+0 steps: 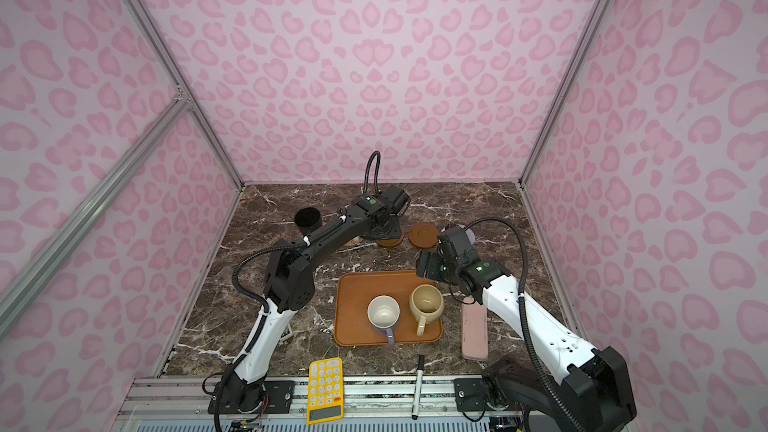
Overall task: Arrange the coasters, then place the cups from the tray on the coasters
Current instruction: 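Lower the light blue mug onto the brown coaster and open the left gripper, then raise the left gripper away from the light blue mug, then lower the right gripper onto the lavender mug while the left gripper moves over the tray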
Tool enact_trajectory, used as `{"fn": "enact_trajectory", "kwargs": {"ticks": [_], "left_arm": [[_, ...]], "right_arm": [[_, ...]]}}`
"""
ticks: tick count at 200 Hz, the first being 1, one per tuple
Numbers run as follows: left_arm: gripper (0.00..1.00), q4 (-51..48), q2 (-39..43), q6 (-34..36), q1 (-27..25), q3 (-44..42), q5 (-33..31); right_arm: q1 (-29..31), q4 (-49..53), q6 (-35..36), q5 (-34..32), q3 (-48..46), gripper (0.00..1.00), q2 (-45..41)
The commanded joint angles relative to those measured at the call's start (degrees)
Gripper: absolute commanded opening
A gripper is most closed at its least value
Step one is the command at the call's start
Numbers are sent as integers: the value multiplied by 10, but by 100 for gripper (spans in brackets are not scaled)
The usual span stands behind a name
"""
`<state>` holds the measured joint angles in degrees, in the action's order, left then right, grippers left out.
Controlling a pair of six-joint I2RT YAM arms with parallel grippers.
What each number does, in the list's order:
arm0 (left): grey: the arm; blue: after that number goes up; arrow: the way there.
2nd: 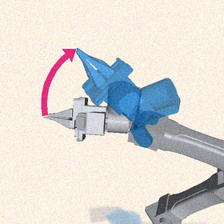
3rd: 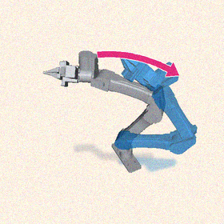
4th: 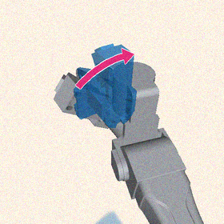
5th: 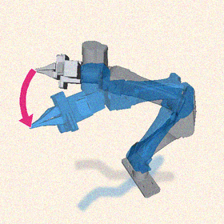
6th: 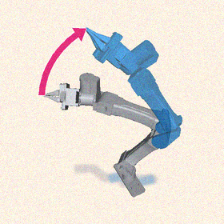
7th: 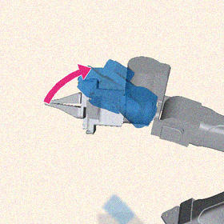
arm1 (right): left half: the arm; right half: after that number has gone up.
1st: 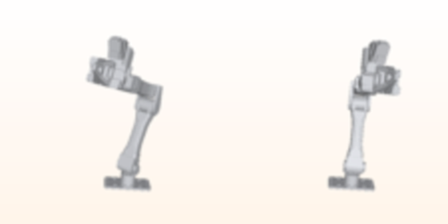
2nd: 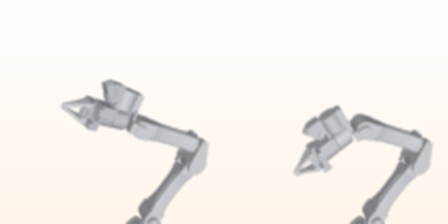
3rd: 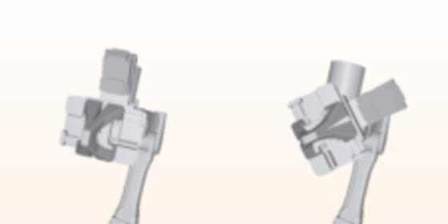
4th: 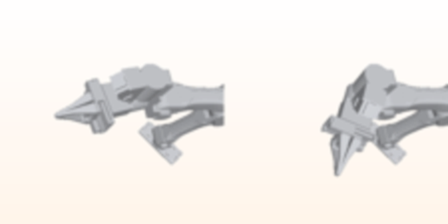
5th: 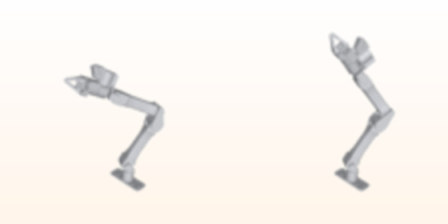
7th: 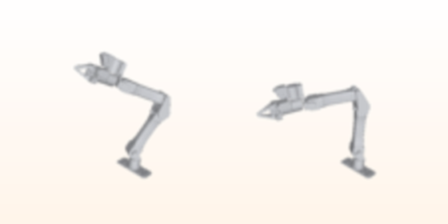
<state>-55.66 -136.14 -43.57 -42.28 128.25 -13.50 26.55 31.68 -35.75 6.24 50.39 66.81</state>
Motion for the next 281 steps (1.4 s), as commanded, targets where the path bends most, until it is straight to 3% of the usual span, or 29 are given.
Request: {"fn": "enact_trajectory", "kwargs": {"ticks": [1,23,45,62,132,168,218,281], "left_arm": [[67,-4,16,-6,1,-1,-11],[76,-7,26,-5,0,-1,-11],[93,-5,55,-5,-1,-8,-9],[98,8,91,0,-1,-27,-6],[98,39,236,11,-1,-128,30],[99,86,347,7,0,-256,65],[98,109,497,1,2,-437,101],[99,84,601,-4,3,-535,158]], "right_arm": [[0,12,14,1,2,94,-1],[-1,20,32,-2,1,95,-7],[-1,28,56,-3,2,97,-24],[-1,26,68,-14,-6,97,-45],[12,42,97,-7,1,97,-66],[113,79,133,-55,37,97,-42],[221,143,98,-119,72,93,-6],[319,153,60,-154,80,89,11]]}}
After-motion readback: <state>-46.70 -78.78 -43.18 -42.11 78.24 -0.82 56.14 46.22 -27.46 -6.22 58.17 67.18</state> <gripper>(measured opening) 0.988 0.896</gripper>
